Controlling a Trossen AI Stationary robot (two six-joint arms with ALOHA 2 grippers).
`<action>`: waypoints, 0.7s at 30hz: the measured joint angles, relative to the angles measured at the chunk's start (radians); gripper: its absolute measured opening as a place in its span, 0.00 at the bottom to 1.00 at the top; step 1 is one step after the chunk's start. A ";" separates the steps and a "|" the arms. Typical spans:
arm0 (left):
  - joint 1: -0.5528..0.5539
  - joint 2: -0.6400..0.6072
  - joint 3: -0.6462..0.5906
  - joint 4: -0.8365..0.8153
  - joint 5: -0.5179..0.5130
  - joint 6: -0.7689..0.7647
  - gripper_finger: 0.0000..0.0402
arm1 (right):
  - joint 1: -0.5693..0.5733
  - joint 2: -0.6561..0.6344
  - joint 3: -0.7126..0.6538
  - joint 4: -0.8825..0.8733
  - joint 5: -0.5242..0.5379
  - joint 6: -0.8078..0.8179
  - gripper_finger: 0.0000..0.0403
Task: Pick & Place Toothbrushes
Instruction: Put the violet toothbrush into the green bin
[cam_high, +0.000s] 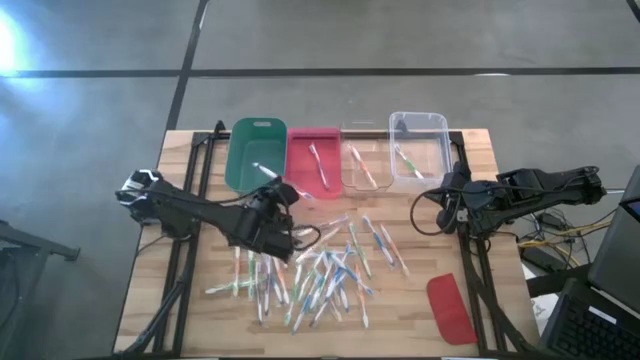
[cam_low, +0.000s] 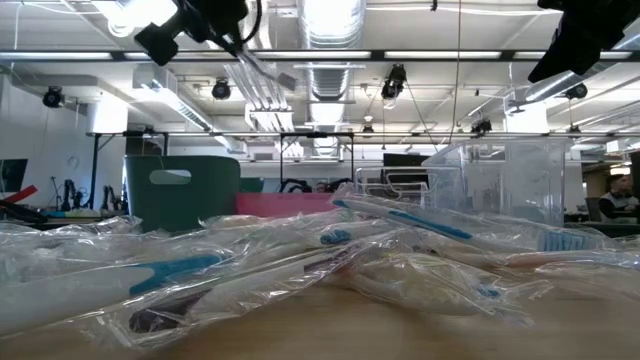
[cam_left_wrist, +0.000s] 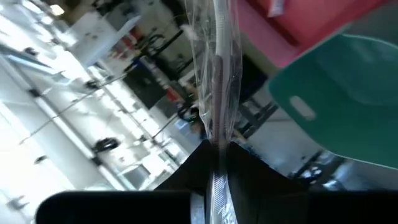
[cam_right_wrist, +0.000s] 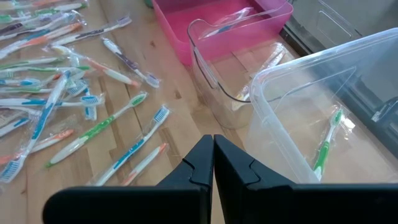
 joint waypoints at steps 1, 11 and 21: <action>0.007 -0.018 0.000 -0.006 0.028 0.002 0.10 | 0.000 0.000 0.000 0.000 0.000 0.000 0.02; 0.130 -0.241 0.000 -0.005 0.317 0.185 0.10 | 0.000 0.000 0.000 0.000 0.000 0.000 0.02; 0.263 -0.340 -0.031 0.012 0.468 0.580 0.10 | 0.000 0.000 0.000 0.000 0.000 0.000 0.02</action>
